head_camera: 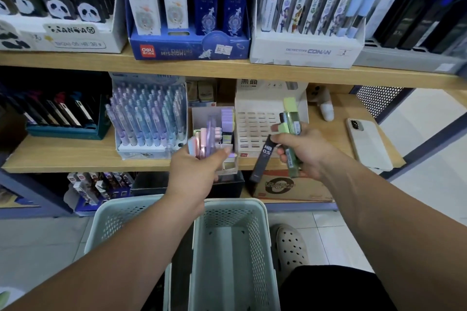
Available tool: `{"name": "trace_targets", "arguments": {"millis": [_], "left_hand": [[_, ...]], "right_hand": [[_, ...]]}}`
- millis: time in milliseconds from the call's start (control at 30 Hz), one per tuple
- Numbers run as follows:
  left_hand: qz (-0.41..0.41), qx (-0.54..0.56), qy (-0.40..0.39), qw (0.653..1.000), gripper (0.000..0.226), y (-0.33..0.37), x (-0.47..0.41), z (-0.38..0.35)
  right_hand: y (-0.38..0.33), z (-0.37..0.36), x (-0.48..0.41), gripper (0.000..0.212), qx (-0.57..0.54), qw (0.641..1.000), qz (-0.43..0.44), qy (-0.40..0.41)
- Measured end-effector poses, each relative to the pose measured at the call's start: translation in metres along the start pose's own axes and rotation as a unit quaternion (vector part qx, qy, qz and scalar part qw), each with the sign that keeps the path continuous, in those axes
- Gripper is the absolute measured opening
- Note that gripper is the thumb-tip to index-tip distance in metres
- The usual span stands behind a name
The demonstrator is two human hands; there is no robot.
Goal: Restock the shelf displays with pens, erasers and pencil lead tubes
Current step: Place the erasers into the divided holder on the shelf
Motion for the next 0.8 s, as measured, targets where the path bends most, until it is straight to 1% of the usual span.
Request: {"name": "trace_targets", "arguments": {"millis": [100, 200, 367, 533, 700, 767, 800], "left_hand": [[0.004, -0.030, 0.072, 0.997, 0.017, -0.020, -0.001, 0.016], [0.024, -0.063, 0.104, 0.992, 0.020, -0.040, -0.001, 0.027], [0.035, -0.092, 0.092, 0.991, 0.017, -0.056, -0.006, 0.031], [0.033, -0.076, 0.066, 0.994, 0.015, -0.060, -0.007, 0.025], [0.034, -0.056, 0.051, 0.997, 0.015, -0.062, -0.010, 0.023], [0.035, -0.053, 0.051, 0.997, 0.015, -0.062, -0.011, 0.022], [0.035, -0.048, 0.051, 0.997, 0.014, -0.062, -0.011, 0.022]], "right_hand": [[0.013, 0.012, -0.010, 0.026, 0.095, 0.995, -0.023, 0.007], [0.028, 0.007, -0.017, 0.019, 0.139, 0.989, -0.041, 0.010], [0.033, 0.006, -0.026, 0.019, 0.166, 0.984, -0.064, 0.020], [0.031, 0.012, -0.023, 0.018, 0.188, 0.978, -0.087, 0.028], [0.029, 0.017, -0.007, 0.018, 0.195, 0.972, -0.129, -0.001], [0.018, 0.015, -0.004, 0.013, 0.167, 0.981, -0.097, 0.010], [0.008, 0.014, -0.005, 0.012, 0.130, 0.990, -0.053, 0.026]]}}
Point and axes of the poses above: each hand's wrist, its own x-axis away from the middle knuckle, its own z-axis out of the back of the hand, y = z × x, the point moved 6 cm from there along -x, towards the middle knuckle, and after that the axes turned 13 degrees about -x, right-handed, at the moved point
